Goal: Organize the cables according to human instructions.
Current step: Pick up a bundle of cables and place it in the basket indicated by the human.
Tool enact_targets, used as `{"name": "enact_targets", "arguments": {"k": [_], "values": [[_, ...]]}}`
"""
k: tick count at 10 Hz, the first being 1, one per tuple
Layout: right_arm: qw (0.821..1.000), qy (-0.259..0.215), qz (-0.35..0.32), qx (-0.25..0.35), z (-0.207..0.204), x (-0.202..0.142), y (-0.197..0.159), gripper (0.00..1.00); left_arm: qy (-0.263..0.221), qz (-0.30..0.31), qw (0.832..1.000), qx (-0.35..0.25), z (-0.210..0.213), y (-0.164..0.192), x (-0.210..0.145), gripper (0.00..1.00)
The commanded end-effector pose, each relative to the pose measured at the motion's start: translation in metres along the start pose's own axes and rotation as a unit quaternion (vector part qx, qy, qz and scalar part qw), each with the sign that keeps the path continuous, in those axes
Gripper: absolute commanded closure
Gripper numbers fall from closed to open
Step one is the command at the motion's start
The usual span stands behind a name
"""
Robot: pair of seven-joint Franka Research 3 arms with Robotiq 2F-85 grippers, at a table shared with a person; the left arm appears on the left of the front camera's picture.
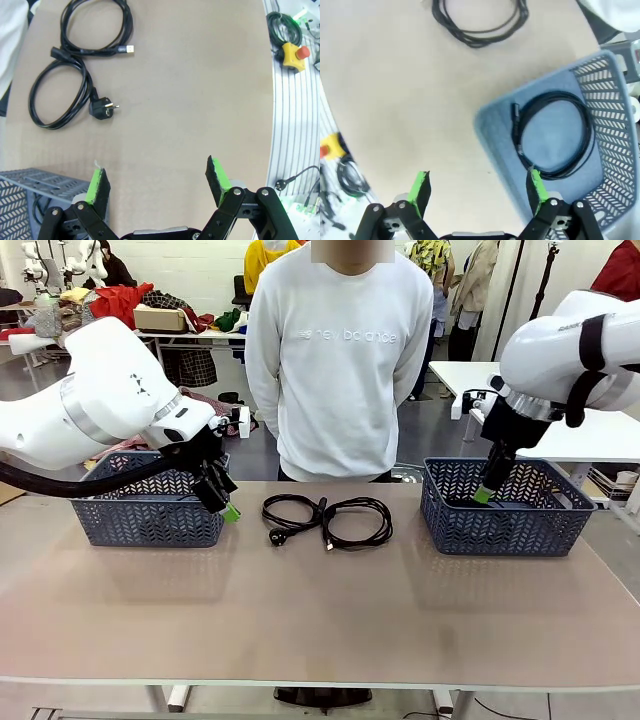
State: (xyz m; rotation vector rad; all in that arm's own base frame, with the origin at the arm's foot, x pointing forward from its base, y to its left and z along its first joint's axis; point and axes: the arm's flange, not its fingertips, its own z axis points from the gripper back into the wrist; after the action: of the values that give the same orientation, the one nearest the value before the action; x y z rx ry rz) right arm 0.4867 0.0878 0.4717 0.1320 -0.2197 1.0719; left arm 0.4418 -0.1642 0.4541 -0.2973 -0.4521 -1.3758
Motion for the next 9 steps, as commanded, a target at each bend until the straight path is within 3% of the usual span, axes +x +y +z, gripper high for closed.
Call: {"name": "enact_targets", "arguments": {"k": [1,5,9], "values": [[0.999,-0.042,-0.031,-0.015,-0.006,0.001,0.039,0.00,0.000,0.001,1.000,-0.001,0.002,-0.001,-0.001,0.00],[0.992,-0.119,-0.032,-0.020,-0.014,0.013,0.086,0.00,0.000,0.001,1.000,-0.001,0.002,-0.001,-0.001,0.00],[0.993,-0.120,-0.019,0.003,-0.018,0.017,0.093,0.00,0.000,0.001,1.000,-0.001,0.002,-0.001,-0.001,0.00]]}}
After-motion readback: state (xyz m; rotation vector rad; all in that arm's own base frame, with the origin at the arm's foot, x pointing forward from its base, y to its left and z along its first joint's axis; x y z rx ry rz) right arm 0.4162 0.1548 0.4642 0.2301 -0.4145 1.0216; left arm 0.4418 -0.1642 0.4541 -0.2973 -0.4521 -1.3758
